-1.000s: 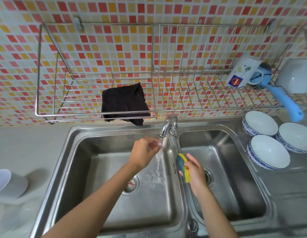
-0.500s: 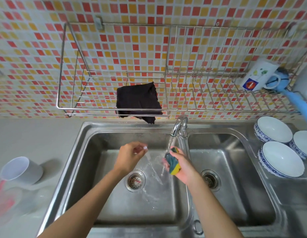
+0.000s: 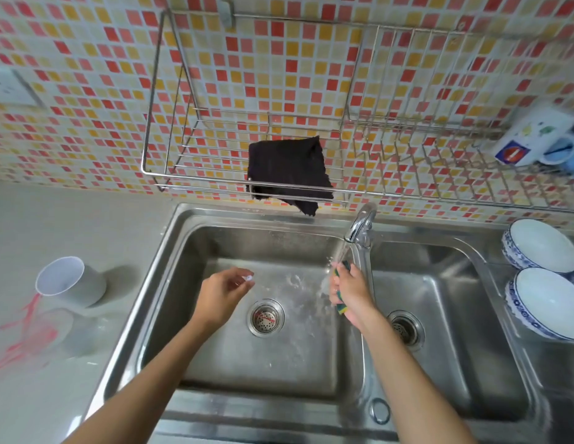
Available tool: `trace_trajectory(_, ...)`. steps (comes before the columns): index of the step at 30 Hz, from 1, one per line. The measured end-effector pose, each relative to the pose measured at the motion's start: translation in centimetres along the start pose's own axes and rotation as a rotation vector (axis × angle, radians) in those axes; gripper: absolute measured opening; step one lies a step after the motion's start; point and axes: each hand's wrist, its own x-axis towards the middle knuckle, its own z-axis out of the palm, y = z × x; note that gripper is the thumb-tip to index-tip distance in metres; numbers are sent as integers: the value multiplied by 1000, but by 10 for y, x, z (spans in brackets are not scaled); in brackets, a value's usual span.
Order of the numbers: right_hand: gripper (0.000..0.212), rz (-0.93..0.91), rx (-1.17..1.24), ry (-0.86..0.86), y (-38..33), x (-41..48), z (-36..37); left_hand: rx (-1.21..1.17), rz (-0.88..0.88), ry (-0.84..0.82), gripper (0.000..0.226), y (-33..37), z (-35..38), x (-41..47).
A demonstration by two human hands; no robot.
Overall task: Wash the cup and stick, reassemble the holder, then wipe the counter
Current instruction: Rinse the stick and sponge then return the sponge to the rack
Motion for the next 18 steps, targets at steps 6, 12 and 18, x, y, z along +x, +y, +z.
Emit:
trace_trajectory(6,20,-12,-41,58,2,3,-7,-33,5,-13,11,2,4,3)
trace_trajectory(12,21,-124,-349,55,-16,28,-26,-53,10,-17,12,0,7,4)
trace_trajectory(18,36,-117,-582,-17,-40,49,-28,-58,-5,-20,12,1,9,8)
